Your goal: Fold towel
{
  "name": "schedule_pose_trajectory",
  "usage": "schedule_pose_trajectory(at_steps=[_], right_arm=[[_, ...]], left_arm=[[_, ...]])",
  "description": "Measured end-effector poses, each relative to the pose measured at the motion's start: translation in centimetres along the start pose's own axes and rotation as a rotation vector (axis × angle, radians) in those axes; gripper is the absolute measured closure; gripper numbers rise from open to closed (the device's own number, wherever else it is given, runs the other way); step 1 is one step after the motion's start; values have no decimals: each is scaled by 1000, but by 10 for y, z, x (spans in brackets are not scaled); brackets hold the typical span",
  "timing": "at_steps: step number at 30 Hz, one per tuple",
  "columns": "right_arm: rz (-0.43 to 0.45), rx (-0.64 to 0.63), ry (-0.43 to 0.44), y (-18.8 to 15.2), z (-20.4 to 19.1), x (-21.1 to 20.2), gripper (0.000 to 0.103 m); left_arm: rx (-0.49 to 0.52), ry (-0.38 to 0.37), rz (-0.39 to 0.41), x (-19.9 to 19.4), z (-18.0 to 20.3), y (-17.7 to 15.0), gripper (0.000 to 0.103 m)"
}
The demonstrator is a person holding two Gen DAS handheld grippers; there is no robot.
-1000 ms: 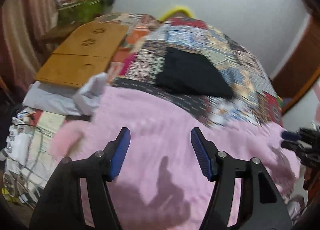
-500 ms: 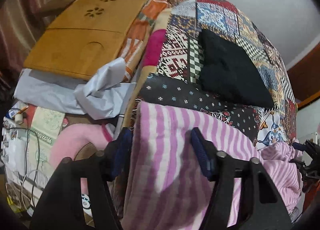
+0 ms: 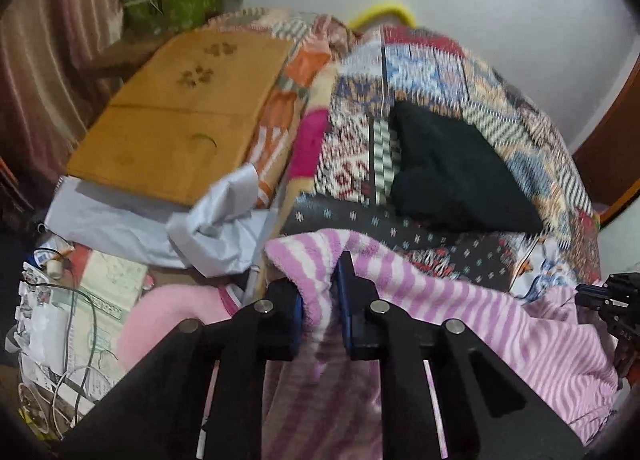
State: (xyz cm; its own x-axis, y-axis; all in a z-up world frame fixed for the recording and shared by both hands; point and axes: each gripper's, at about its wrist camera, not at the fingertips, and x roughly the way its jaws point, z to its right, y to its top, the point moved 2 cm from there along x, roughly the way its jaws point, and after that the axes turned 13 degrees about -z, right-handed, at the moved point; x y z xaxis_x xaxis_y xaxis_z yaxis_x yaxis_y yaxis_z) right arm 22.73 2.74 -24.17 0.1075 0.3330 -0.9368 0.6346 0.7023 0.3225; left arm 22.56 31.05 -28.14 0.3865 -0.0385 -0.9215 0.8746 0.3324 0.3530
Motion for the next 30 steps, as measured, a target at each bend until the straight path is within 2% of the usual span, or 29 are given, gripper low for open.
schedule_pose_trajectory(at_steps=[4, 8, 9, 11, 12, 13, 16, 18, 20, 21, 22, 23, 30], right_arm=[[74, 12, -47, 7, 3, -16, 99], [60, 27, -12, 20, 11, -18, 99], [35, 25, 21, 22, 11, -14, 95], [-32, 22, 50, 26, 12, -3, 75], [-59, 20, 51, 26, 11, 3, 57], [-77, 13, 55, 25, 9, 8, 55], [-161, -6, 78, 20, 8, 24, 55], [-184, -1, 101, 17, 8, 33, 54], [-179, -6, 97, 17, 7, 37, 62], [-168, -7, 107, 17, 7, 37, 82], [-169, -8, 123, 18, 6, 38, 90], [-176, -7, 134, 20, 5, 38, 90], [-50, -41, 47, 28, -1, 19, 97]], left_arm=[[-23, 26, 50, -21, -11, 1, 89], [-22, 42, 53, -27, -17, 0, 89], [-18, 51, 53, -27, -17, -1, 89], [-4, 75, 54, -25, -14, -3, 89], [0, 82, 57, -25, -14, -4, 89], [0, 87, 59, -24, -14, -5, 89], [-2, 97, 61, -22, -15, -7, 89], [-11, 92, 66, -22, -17, -9, 89], [-22, 85, 73, -23, -20, -11, 89], [-27, 84, 77, -24, -21, -12, 89], [-30, 84, 79, -25, -22, -13, 89], [-35, 85, 83, -26, -23, -15, 89], [-77, 69, 115, -42, -35, -20, 90]])
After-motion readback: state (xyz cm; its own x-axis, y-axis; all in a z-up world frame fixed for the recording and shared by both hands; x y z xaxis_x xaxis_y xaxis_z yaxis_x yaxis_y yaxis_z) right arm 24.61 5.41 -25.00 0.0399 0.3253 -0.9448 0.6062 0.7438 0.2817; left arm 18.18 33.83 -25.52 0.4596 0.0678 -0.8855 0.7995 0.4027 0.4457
